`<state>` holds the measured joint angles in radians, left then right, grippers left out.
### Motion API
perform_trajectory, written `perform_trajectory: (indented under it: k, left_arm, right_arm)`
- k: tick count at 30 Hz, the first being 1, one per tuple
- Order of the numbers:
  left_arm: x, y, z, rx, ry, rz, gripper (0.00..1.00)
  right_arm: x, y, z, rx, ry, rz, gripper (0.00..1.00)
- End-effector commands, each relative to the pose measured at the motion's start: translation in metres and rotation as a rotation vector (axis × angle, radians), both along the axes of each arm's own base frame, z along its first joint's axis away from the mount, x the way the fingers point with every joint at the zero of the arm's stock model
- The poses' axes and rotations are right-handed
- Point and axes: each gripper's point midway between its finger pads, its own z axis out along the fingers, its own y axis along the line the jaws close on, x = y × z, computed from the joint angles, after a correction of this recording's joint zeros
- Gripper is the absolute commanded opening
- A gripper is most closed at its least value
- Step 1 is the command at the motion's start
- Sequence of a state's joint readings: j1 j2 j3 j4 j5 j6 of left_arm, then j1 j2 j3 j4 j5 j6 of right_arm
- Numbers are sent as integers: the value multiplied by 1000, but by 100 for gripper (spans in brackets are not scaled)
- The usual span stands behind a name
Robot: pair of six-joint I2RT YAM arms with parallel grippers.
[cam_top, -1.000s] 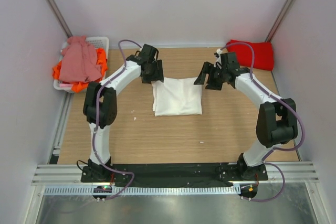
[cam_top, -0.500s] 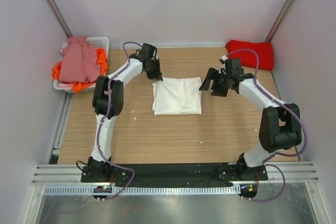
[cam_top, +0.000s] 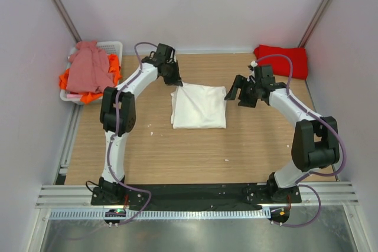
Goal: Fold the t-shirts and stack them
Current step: Fold the tshirt
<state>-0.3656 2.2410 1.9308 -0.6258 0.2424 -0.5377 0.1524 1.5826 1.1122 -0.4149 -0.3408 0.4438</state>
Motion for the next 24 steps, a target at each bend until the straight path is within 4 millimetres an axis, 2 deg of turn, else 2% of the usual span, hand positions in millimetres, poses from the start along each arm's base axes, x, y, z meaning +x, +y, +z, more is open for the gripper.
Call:
perform_trajectory:
  k: [1, 2, 3, 4, 5, 6, 7, 8, 10, 11, 12, 13, 14, 17, 18, 19, 20, 21, 22, 24]
  left_arm:
    - [2, 20, 11, 44, -31, 25, 0]
    - [4, 29, -1, 58, -11, 40, 0]
    - [3, 33, -11, 69, 11, 44, 4]
    - [2, 38, -33, 83, 55, 51, 6]
    - [6, 45, -39, 87, 69, 64, 11]
    - [1, 49, -48, 96, 110, 70, 31]
    - [-1, 51, -59, 85, 148, 64, 42]
    - [-1, 49, -57, 76, 152, 58, 50]
    - [-3, 47, -51, 69, 142, 53, 67]
    - [-3, 49, -38, 74, 118, 63, 73]
    - [-4, 50, -31, 77, 103, 68, 84]
    - [-5, 53, -26, 83, 96, 79, 99]
    - [-6, 58, -4, 95, 57, 95, 100]
    - [-19, 68, 14, 117, 37, 122, 100]
    - [-23, 74, 32, 121, 2, 142, 100]
    - [-27, 76, 36, 123, -2, 152, 100]
    - [-35, 78, 29, 123, 12, 161, 100]
    - [-39, 78, 40, 107, -13, 167, 99]
    - [-51, 80, 25, 103, 22, 166, 96]
    - [-49, 72, 27, 46, -18, 167, 88]
  right_arm:
    - [13, -2, 6, 15, -50, -19, 79]
    - [15, 0, 4, 20, -49, -17, 85]
    - [18, 1, 4, 26, -54, -17, 88]
    - [22, 4, 6, 40, -69, -8, 91]
    - [25, 5, 5, 44, -73, -7, 94]
    - [30, 7, 1, 51, -68, -2, 95]
    - [36, 9, 2, 60, -87, 6, 96]
    - [41, 12, 2, 76, -91, 13, 97]
    - [51, 16, -10, 88, -83, 27, 97]
    - [54, 18, -14, 101, -78, 36, 97]
    - [59, 20, -24, 109, -62, 41, 97]
    - [65, 20, -28, 123, -67, 48, 97]
    - [67, 21, -31, 143, -58, 53, 97]
    - [76, 21, -49, 168, -36, 50, 97]
    - [78, 20, -52, 174, -35, 45, 97]
    - [80, 21, -55, 175, -38, 46, 97]
    - [81, 21, -65, 178, -17, 40, 97]
    - [82, 22, -68, 182, -14, 39, 96]
    - [85, 24, -70, 195, -13, 36, 96]
    - [84, 28, -81, 224, 8, 36, 94]
